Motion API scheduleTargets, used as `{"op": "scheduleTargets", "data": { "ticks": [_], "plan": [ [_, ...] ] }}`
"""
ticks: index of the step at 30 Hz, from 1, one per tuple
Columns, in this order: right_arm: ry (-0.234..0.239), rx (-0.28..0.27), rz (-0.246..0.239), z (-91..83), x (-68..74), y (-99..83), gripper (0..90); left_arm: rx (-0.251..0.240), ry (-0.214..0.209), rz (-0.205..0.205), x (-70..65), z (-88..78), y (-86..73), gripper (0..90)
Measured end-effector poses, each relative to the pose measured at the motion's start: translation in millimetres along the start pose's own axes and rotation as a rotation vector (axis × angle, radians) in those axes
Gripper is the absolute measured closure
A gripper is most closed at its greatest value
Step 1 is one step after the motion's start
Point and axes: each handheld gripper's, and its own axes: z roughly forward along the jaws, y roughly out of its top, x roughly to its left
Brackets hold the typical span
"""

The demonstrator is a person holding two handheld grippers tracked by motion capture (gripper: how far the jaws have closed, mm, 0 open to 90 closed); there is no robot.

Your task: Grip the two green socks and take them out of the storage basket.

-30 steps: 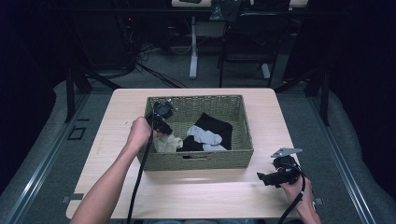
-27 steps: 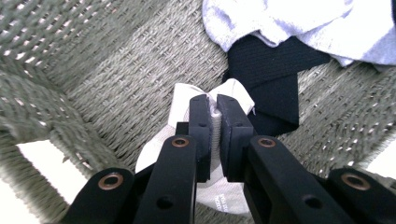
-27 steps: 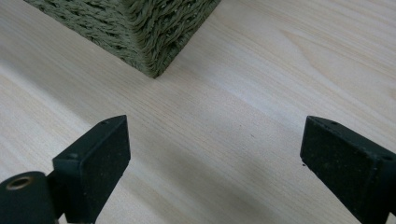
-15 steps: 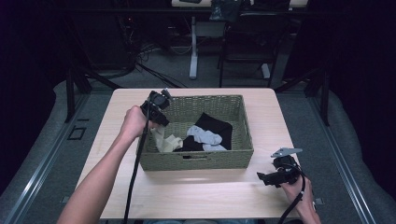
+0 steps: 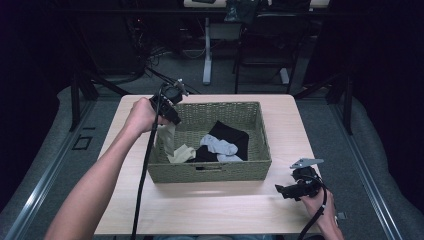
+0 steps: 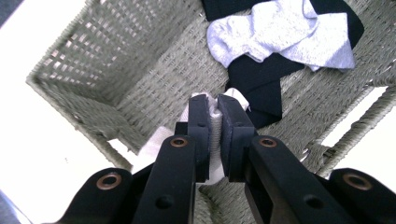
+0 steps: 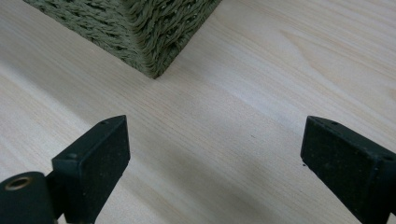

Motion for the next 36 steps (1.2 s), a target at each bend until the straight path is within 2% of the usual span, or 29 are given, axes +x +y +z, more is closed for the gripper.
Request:
{"op": "scheduleTargets", "data": {
  "ticks": [7,13,20,24,25,30,36],
  "plan": [
    [0.000,-0.004,-0.003,0.1,0.0,-0.1,7.5,0.012,0.012,0.015,-0.5,-10.7,8.3,83.8],
    [0.001,-0.002,-0.001,0.4,-0.2,-0.1,7.5,0.022,-0.012,0.017,2.5,-21.9,14.8,83.6],
    [0.001,-0.002,0.000,0.3,-0.3,-0.2,7.5,0.002,-0.011,0.016,6.2,-40.3,21.8,83.5],
    [0.001,-0.001,0.001,0.3,-0.3,-0.2,7.5,-0.022,0.004,0.010,8.3,-58.1,25.0,83.5],
    [0.001,-0.001,0.001,0.3,-0.3,-0.2,7.5,-0.022,0.004,0.010,8.3,-58.1,25.0,83.5],
    [0.002,-0.001,0.000,0.2,-0.2,-0.2,7.5,-0.051,0.032,-0.009,15.1,-81.1,22.0,83.5],
    [0.002,-0.002,0.000,0.2,-0.1,-0.2,7.5,-0.087,0.050,-0.049,26.3,-101.5,9.6,83.5]
  ]
}}
